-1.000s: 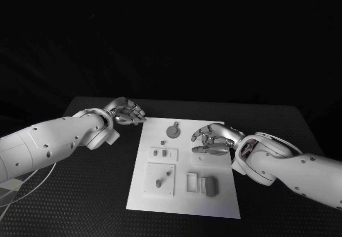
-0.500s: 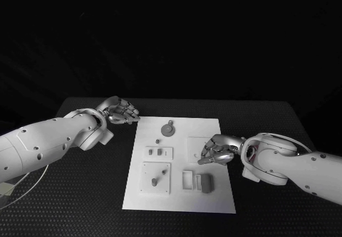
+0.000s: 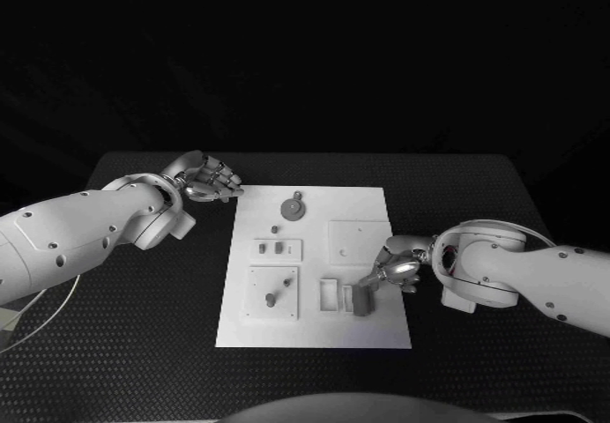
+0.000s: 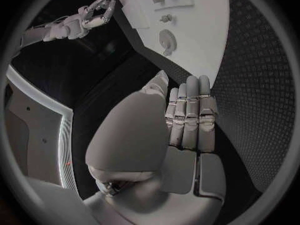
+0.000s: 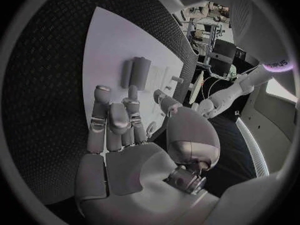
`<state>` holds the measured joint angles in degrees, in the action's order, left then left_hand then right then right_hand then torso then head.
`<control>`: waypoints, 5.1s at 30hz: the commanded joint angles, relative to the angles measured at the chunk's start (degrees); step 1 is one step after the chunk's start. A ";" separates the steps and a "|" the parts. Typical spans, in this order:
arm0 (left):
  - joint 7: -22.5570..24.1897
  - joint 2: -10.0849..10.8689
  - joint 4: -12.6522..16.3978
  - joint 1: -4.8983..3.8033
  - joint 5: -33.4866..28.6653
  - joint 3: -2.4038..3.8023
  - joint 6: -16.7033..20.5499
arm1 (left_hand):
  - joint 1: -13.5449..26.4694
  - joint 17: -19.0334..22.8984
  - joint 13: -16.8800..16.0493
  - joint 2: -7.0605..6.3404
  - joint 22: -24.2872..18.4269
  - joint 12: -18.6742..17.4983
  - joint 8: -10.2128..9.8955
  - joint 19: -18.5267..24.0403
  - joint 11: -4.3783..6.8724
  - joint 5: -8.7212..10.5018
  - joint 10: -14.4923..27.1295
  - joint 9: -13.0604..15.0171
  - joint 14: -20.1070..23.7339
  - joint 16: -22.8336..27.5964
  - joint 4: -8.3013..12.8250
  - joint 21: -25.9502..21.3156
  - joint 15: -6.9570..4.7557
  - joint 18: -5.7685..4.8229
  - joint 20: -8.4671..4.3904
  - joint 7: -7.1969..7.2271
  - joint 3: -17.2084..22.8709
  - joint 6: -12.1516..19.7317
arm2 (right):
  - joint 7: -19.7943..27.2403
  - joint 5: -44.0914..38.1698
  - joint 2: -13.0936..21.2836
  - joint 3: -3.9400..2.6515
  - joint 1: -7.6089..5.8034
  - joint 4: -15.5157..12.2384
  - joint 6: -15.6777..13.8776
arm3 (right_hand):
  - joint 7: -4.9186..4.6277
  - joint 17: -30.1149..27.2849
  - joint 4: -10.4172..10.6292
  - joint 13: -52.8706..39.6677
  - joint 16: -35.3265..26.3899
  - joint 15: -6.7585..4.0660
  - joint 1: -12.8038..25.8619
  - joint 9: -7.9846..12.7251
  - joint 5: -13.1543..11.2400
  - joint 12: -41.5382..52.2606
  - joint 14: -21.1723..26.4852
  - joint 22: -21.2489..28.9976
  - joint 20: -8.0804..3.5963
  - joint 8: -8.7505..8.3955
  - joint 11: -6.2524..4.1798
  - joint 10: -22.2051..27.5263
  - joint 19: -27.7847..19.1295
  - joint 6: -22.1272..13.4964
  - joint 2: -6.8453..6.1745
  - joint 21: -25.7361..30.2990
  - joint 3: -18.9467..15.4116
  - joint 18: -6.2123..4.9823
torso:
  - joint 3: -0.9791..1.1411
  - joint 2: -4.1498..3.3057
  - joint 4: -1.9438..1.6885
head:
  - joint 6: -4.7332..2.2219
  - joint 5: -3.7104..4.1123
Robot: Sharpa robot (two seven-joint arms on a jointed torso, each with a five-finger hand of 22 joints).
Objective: Assemble the parts on the task board
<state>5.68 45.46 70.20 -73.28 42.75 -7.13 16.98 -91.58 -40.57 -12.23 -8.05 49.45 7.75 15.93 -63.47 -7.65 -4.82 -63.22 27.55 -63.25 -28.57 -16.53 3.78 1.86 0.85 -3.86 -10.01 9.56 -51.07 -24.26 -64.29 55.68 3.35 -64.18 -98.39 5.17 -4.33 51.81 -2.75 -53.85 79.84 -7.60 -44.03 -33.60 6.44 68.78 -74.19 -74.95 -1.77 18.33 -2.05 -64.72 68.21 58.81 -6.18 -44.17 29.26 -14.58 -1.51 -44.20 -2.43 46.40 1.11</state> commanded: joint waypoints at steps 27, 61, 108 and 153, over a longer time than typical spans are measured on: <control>0.76 -0.35 -0.27 0.14 -1.14 -0.38 -0.08 | 1.01 -0.30 0.11 -0.04 -0.11 0.40 -0.11 -0.36 -0.04 -0.04 0.49 0.07 -0.55 0.60 -0.11 0.35 -0.04 0.61 0.02 0.28 0.43 -0.05 | -5.25 -1.54 -3.31 2.63 0.02 0.07 3.25 | 0.24 0.27 1.15 -0.25 0.85 -0.60 2.34 -0.49 0.02 0.44 -0.12 -1.27 -0.69 0.26 -0.22 -0.83 0.19 1.10 0.25 -0.80 0.37 -0.42 | -0.17 0.65 0.24 | -0.29 0.37; 0.59 -0.09 -0.24 0.13 -1.14 -0.39 -0.17 | 1.24 -0.51 0.15 -0.05 -0.11 0.46 -0.17 -0.36 -0.02 -0.04 0.49 0.05 -0.62 0.80 -0.08 0.36 -0.05 0.62 0.00 0.26 0.54 0.01 | -6.89 -6.99 -5.62 3.51 0.04 1.83 2.54 | 0.41 0.26 0.27 -0.46 1.22 -0.79 2.90 -0.58 0.02 0.48 0.03 -1.26 -0.94 -0.06 -0.40 -1.15 -0.03 1.56 -0.15 -1.38 0.80 -0.42 | -0.11 0.64 0.25 | -0.69 -0.04; 0.13 0.22 0.03 0.12 -1.14 -0.39 -0.35 | 1.57 -0.86 0.22 -0.06 -0.10 0.54 -0.31 -0.39 -0.01 -0.07 0.49 0.00 -0.76 1.13 -0.10 0.38 -0.07 0.63 -0.01 0.16 0.76 0.21 | -6.65 0.81 -2.02 3.78 -2.02 -1.04 0.19 | -0.42 -0.64 -12.23 -0.61 1.02 -0.01 5.89 -0.59 0.09 -0.21 0.09 -0.99 -0.16 -2.21 0.41 -0.74 -0.27 0.66 5.38 -1.60 1.72 -0.42 | -0.11 0.64 0.30 | -1.47 -0.28; -0.41 -0.04 0.15 0.10 -1.13 -0.40 -0.98 | 2.60 -1.36 0.37 0.10 -0.10 0.56 -0.40 -0.30 -0.06 -0.07 0.66 -0.02 -0.85 1.69 -0.11 0.35 -0.03 0.62 0.00 0.11 1.23 0.32 | -6.98 5.57 -12.43 5.49 -3.45 3.50 1.60 | 0.02 -0.73 -4.74 -1.04 1.33 -0.44 10.64 -0.92 0.01 -0.13 0.24 -1.17 -0.54 -2.32 -0.02 -0.85 -0.36 1.58 4.42 -1.61 4.35 -0.42 | -0.21 0.65 0.29 | -1.76 -0.86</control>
<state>5.09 45.49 70.19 -73.14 41.91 -7.56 16.61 -89.54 -41.87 -11.91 -7.99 49.43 7.97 15.70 -63.47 -7.77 -4.82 -62.96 27.53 -63.64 -27.24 -16.63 3.78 1.87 0.85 -3.86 -10.01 10.57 -51.07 -31.10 -59.28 43.35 8.83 -67.66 -94.78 4.79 -4.36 51.17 -7.66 -54.85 80.93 -7.62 -33.77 -34.46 6.43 68.71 -74.07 -74.91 -2.31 16.33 -2.05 -65.53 67.99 59.93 -2.14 -45.60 33.53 -14.34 -1.71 -43.57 -2.14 44.67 0.24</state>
